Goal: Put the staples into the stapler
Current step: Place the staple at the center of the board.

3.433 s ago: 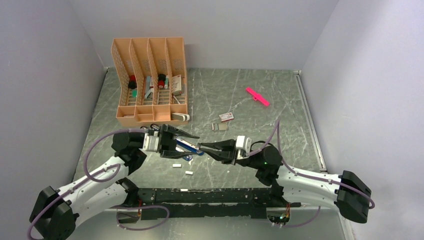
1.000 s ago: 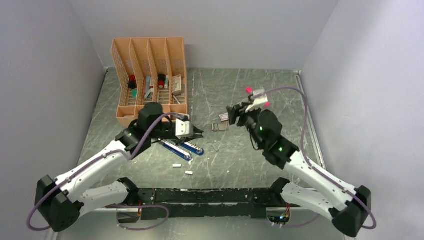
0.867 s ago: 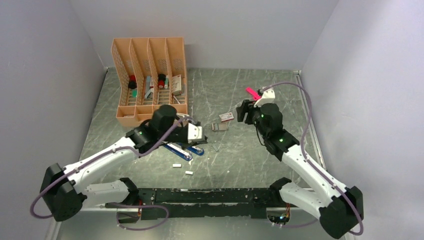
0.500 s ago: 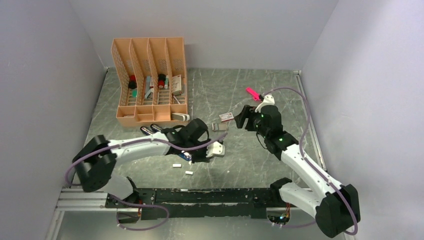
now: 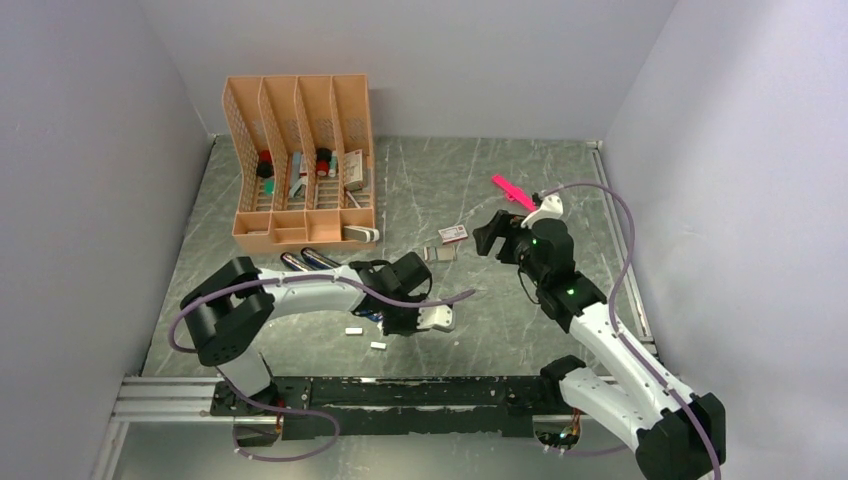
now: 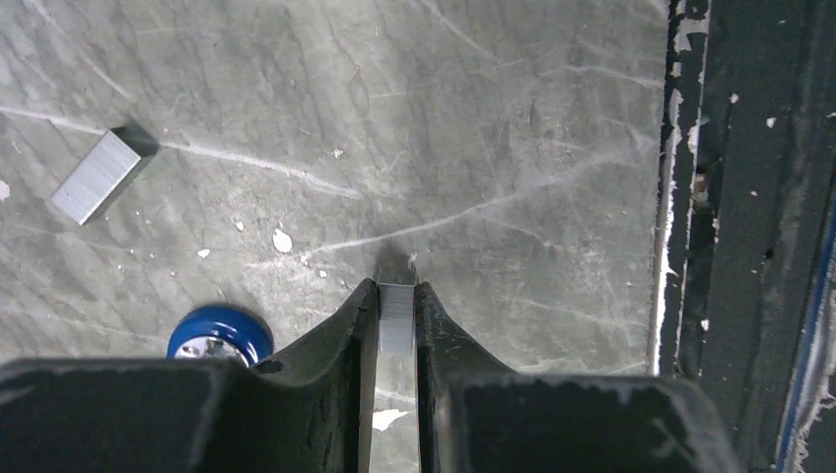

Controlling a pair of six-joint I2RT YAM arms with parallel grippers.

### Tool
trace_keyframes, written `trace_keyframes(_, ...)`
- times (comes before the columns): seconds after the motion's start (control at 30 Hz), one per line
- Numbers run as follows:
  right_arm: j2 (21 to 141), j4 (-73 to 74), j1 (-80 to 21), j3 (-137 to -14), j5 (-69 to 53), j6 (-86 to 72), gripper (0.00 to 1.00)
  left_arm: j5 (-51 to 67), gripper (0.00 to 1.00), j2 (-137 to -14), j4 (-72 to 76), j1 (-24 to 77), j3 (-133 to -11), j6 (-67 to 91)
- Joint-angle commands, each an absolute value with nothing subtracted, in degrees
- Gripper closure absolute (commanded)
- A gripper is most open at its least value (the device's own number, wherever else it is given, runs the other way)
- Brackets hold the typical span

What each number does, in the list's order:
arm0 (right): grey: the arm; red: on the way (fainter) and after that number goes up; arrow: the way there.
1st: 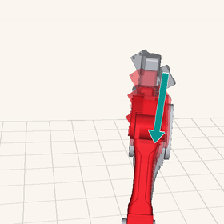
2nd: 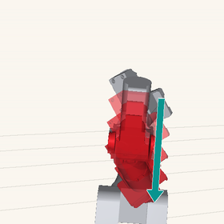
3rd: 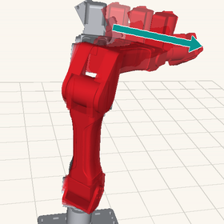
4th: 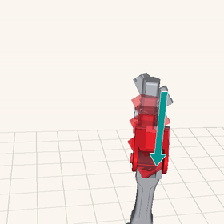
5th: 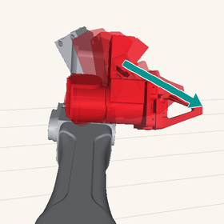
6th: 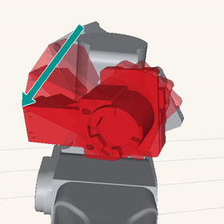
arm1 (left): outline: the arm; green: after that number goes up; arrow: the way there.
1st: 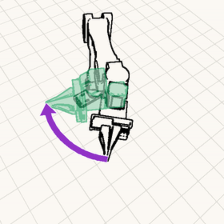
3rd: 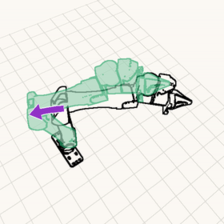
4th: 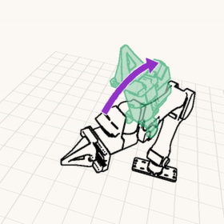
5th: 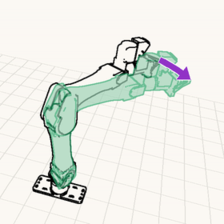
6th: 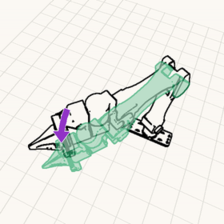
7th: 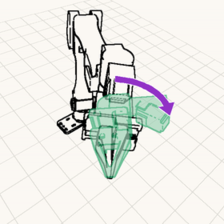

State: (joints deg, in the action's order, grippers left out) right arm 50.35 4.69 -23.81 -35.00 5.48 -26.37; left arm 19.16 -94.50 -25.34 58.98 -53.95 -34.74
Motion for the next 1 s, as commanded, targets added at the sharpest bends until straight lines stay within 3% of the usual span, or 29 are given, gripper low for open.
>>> trace_keyframes(0.0,49.2,4.4,-23.6,-34.2,7.3,-29.3,0.1,15.3,0.9,-96.2,-27.5,60.4,-54.9,-35.8)
trace_keyframes(0.2,49.1,5.1,-23.6,-34.8,13.3,-34.3,0.06,14.7,0.81,-96.6,-26.8,60.9,-55.0,-34.9)
trace_keyframes(0.43,46.3,3.5,-23.6,-33.7,13.5,-31.7,0.02,15.5,0.62,-91.6,-24.0,60.9,-54.6,-33.5)
trace_keyframes(0.63,46.1,5.6,-23.6,-34.6,12.9,-29.4,0.01,14.7,0.6,-87.3,-24.6,60.8,-54.9,-33.2)
trace_keyframes(0.83,46.1,8.1,-23.6,-34.5,11.1,-25.0,0.02,6.2,0.57,-78.1,-12.3,58.1,-52.1,-21.6)
trace_keyframes(0.9,47.1,8.9,-23.6,-35.0,9.9,-24.6,0.01,3.4,0.43,-76.1,-9.0,57.0,-51.5,-16.7)
trace_keyframes(0.97,47.8,8.7,-23.6,-35.3,8.3,-23.5,0.0,-0.8,0.36,-74.6,-6.6,55.8,-51.1,-10.3)
